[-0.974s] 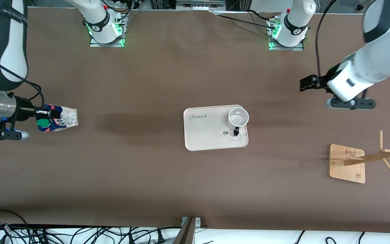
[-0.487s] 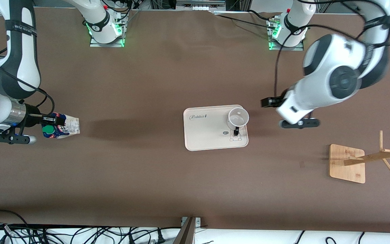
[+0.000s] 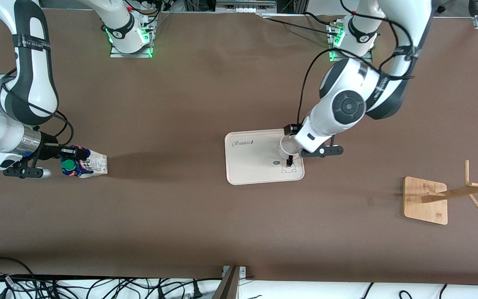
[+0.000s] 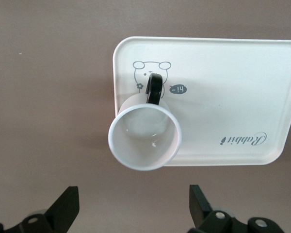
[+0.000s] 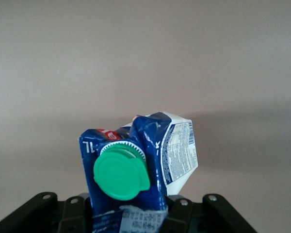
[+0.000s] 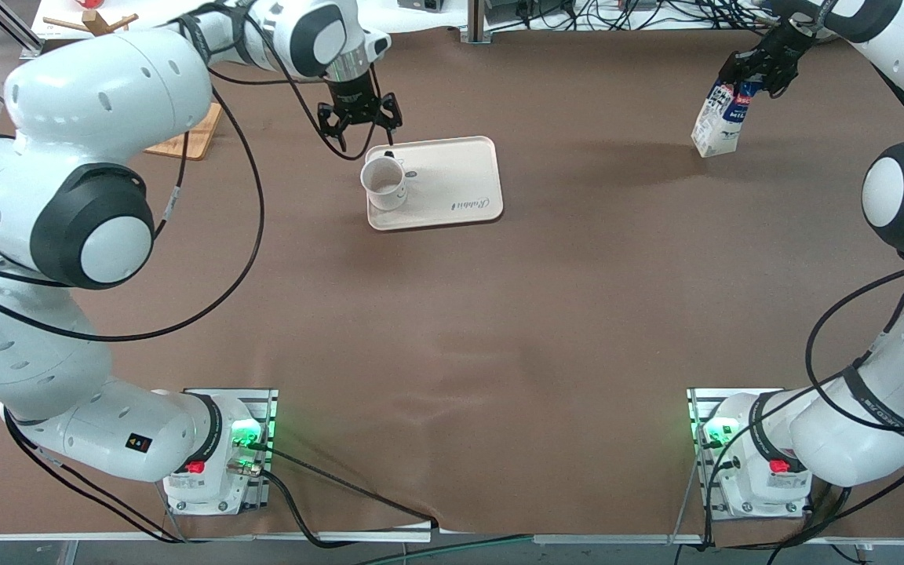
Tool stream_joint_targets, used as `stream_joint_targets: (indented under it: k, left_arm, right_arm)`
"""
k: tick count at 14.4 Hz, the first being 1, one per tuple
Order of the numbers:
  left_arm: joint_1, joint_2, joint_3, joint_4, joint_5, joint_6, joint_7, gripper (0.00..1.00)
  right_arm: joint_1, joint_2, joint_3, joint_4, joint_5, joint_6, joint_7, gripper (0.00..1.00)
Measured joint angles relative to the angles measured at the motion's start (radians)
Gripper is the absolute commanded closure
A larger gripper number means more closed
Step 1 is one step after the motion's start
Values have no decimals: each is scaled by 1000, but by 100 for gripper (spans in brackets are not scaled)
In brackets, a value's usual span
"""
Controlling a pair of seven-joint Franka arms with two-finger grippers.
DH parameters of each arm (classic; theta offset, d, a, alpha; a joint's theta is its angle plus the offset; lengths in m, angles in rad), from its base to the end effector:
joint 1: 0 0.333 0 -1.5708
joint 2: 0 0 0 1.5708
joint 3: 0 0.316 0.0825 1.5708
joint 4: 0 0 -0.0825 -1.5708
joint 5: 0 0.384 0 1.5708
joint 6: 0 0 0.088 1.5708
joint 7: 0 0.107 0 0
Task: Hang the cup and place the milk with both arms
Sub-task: 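Carry the carton away with the right gripper while the left gripper reaches the mug, then lower the carton to the table while the left gripper grasps the mug rim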
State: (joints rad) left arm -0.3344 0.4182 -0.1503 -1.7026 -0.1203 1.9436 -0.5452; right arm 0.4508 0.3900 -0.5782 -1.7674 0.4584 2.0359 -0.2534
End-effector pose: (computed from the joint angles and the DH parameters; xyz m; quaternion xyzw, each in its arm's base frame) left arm 0.5685 -0.2988 0.3406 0.9908 0.0603 -0.1170 0.0311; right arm 0.6385 -0.0258 0.3693 -0.9946 0.0309 0.0022 0.0988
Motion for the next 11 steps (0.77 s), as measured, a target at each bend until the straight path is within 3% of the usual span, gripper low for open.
stream_joint_targets:
  k: [4, 10, 11]
  left_arm:
    - [-26, 53, 0, -42, 0, 117, -5, 0]
    - [-101, 131, -1, -49, 0, 253, -82, 0]
    - [-103, 145, 0, -49, 0, 276, -83, 26]
  right_arm:
    - [0, -7, 0, -99, 181, 105, -198, 85]
    - [0, -24, 0, -144, 205, 112, -223, 82]
    - [0, -26, 0, -145, 205, 112, -223, 77]
